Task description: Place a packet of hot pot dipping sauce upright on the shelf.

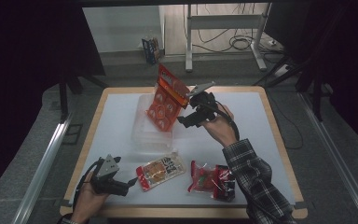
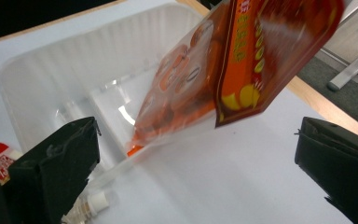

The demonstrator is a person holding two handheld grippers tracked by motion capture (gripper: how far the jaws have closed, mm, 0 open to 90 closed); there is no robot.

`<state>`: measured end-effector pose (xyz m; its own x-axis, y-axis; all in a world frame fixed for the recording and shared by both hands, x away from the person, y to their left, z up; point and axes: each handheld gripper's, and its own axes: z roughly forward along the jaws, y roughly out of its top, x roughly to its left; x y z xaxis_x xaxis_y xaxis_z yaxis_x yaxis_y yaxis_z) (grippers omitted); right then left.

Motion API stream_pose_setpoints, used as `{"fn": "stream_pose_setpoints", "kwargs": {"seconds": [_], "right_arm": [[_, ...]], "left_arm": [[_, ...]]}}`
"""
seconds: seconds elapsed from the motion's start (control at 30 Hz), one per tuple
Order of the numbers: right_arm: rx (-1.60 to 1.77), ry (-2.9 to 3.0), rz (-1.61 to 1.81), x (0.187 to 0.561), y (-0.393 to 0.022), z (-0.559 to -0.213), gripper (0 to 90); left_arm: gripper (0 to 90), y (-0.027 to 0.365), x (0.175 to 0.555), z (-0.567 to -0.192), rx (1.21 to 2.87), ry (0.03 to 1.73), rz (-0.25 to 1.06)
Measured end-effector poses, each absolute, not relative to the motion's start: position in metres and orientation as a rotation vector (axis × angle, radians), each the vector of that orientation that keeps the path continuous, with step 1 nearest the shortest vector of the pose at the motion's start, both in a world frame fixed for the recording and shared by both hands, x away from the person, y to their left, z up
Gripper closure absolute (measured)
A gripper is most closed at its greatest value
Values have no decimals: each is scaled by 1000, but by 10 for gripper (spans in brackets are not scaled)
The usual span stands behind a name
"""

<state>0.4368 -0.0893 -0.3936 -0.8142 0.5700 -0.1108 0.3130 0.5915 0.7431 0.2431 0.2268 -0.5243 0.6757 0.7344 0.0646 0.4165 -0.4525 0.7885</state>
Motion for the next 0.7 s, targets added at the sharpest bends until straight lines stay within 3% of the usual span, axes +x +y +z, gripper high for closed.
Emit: {"fn": "stream_pose_setpoints", "kwargs": {"seconds": [0.7], "right_arm": [[697, 2507, 1060, 398, -108, -423, 0]], "left_arm": [[29, 227, 242, -523, 2106, 890, 520]]}}
